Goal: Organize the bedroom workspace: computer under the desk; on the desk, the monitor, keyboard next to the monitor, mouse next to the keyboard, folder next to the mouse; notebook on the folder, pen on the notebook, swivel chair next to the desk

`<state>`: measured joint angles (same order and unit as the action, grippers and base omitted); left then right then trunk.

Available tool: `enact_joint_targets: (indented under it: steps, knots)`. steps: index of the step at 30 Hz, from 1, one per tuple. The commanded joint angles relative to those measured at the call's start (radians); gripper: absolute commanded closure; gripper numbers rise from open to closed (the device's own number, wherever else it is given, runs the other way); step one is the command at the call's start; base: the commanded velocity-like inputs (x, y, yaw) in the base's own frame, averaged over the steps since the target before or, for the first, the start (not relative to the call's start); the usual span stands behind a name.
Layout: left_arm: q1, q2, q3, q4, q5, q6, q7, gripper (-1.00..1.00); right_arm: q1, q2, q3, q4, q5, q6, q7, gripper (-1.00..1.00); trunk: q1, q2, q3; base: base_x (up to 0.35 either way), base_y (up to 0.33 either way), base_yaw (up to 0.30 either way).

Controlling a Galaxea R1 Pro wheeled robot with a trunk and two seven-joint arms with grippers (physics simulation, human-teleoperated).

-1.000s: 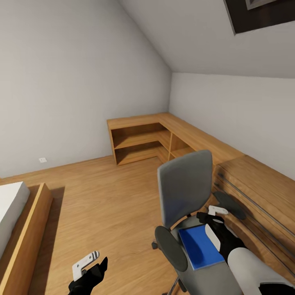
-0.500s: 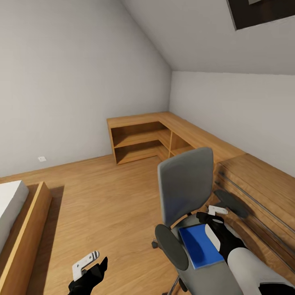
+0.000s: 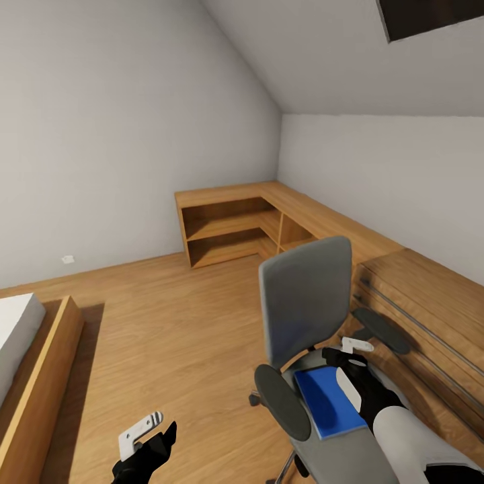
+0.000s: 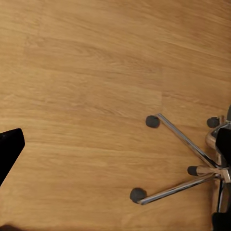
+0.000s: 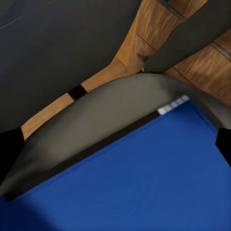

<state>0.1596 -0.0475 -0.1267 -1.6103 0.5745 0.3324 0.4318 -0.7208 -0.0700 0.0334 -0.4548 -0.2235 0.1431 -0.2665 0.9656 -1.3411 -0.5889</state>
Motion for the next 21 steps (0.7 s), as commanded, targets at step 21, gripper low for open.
enact_joint_targets:
  steps: [21]
  knots:
    - [0.0, 0.0, -0.001, -0.002, 0.008, 0.002, 0.007, -1.0, 0.0, -0.001, 0.005, -0.002, -0.005, 0.01, -0.005, -1.0, 0.081, -0.148, -0.067, 0.0, 0.0, 0.0]
